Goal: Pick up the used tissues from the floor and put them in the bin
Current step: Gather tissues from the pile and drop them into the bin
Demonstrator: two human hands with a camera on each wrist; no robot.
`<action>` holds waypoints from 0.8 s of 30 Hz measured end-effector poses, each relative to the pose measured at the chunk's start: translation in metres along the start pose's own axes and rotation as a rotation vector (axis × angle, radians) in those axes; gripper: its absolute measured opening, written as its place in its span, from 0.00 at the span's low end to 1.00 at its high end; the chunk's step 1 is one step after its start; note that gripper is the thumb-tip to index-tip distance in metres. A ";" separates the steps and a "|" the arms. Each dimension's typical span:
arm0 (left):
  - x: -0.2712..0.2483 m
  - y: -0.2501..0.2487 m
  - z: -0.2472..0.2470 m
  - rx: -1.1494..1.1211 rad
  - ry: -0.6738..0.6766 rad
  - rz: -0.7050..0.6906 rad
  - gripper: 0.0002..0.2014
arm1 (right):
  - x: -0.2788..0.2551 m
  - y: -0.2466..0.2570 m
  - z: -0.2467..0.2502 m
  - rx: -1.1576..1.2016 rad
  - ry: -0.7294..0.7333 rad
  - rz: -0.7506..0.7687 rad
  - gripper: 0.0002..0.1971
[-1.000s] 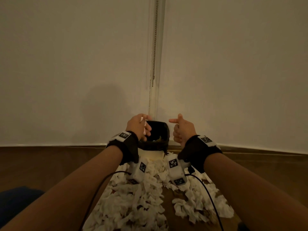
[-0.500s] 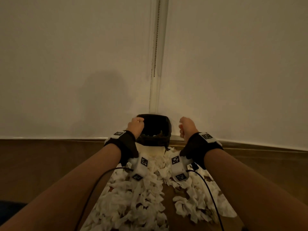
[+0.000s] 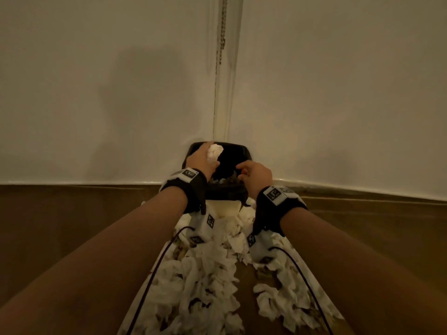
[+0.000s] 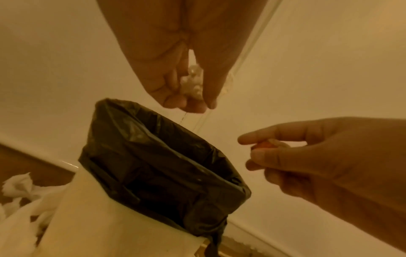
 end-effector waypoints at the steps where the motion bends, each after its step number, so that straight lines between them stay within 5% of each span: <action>1: 0.005 0.000 -0.006 0.070 0.031 0.007 0.33 | 0.005 -0.001 -0.004 -0.003 0.026 0.000 0.20; 4: 0.011 0.005 -0.020 0.093 0.094 0.088 0.42 | 0.009 -0.007 -0.012 0.128 0.058 -0.055 0.30; 7: 0.008 0.012 -0.026 0.032 0.080 0.109 0.41 | 0.008 -0.016 -0.014 0.204 0.036 -0.094 0.29; 14: -0.021 0.009 -0.018 -0.158 -0.069 -0.048 0.13 | -0.011 -0.036 0.002 0.400 -0.139 -0.108 0.12; 17: -0.045 0.010 -0.031 -0.147 0.037 -0.085 0.10 | -0.028 -0.053 0.010 0.396 -0.189 -0.152 0.07; 24: -0.126 0.025 -0.091 0.096 0.384 -0.104 0.15 | -0.093 -0.128 0.003 0.275 -0.100 -0.366 0.15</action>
Point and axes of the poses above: each hand's wrist, its own x-axis towards the middle knuckle, its own z-axis out of the back of the hand, y = z × x, the point moved 7 cm from there along x, towards the middle knuckle, and after that the axes turned 2 degrees about x, right-handed, at the moved point
